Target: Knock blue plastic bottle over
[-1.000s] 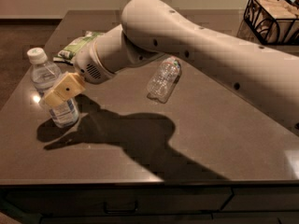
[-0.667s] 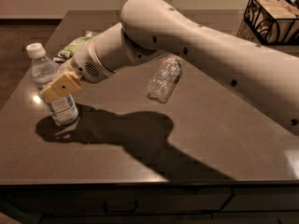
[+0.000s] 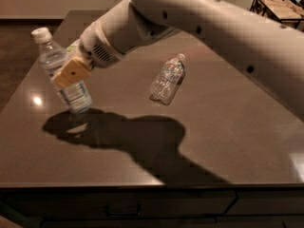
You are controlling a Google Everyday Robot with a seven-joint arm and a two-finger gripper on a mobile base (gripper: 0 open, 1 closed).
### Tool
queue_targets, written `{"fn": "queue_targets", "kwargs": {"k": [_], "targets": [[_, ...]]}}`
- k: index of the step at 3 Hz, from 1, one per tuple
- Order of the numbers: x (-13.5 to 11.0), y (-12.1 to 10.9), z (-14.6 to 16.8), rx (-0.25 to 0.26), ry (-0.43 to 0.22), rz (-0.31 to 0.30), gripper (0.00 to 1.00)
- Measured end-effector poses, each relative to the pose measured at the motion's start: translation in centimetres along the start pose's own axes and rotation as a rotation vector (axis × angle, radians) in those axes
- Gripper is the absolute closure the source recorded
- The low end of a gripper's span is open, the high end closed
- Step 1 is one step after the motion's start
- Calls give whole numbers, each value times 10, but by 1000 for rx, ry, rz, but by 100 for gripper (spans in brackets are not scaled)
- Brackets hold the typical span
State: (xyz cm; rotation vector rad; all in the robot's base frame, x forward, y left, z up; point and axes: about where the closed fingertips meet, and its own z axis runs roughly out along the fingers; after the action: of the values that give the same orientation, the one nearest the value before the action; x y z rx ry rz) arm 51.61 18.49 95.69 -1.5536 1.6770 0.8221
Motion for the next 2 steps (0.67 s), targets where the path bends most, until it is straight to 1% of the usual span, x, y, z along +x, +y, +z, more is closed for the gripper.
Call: {"fn": "queue_targets", "kwargs": {"k": [1,2], "targets": [[12,-13,-39,53,149,-37,100],[28,-19,-74,100,303,-69,100]]}}
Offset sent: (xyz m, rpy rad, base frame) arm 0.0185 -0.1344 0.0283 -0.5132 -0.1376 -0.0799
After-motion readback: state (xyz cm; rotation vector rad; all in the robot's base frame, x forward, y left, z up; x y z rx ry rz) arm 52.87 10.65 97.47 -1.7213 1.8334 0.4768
